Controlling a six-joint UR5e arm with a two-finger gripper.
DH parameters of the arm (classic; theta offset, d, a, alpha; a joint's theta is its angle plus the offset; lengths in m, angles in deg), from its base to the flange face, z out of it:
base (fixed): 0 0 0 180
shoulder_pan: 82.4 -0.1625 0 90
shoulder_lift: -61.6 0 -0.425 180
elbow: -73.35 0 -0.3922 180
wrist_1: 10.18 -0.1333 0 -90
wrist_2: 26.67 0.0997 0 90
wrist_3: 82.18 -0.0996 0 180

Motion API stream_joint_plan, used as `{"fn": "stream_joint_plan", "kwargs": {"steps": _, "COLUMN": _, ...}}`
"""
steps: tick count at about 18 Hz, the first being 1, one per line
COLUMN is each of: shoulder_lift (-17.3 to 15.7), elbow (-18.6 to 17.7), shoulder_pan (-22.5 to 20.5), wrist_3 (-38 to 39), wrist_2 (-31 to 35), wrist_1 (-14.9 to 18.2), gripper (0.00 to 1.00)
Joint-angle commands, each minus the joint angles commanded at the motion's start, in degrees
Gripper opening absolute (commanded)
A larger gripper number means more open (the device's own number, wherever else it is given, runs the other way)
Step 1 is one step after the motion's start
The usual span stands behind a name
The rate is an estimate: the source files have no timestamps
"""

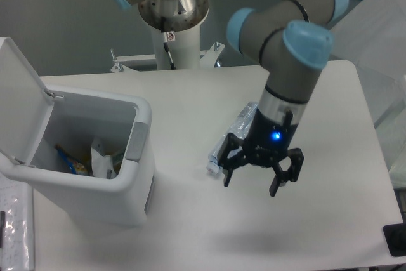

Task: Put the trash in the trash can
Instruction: 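Move the gripper back toward the clear plastic water bottle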

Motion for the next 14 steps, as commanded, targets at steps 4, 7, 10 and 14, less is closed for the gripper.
{"fn": "stream_joint_plan", "kwargs": {"steps": 4, "shoulder_lift": -0.2, "elbow": -0.8, "shoulder_pan": 1.0, "wrist_3": -9.8, "wrist_2": 6.0, "wrist_1": 10.0, "gripper": 1.00}}
{"fn": "stream_joint_plan", "kwargs": {"steps": 7, "shoulder_lift": 0.6, "elbow": -1.3, "shoulder_pan": 3.6, "wrist_3": -13.2, "wrist_2": 10.8, "wrist_1": 15.8, "gripper": 1.00}}
{"fn": "stream_joint_plan", "kwargs": {"steps": 10, "shoulder_lift": 2.5, "elbow": -2.4, "shoulder_pan": 6.4, "wrist_3": -13.6, "wrist_2": 14.8, "wrist_1": 16.2, "gripper": 1.00}}
{"fn": "stream_joint_plan", "kwargs": {"steps": 14, "shoulder_lift": 4.2, "elbow": -4.0, "shoulder_pan": 8.0, "wrist_3": -16.2, "wrist_2": 19.5, "wrist_1": 16.1, "gripper": 1.00}}
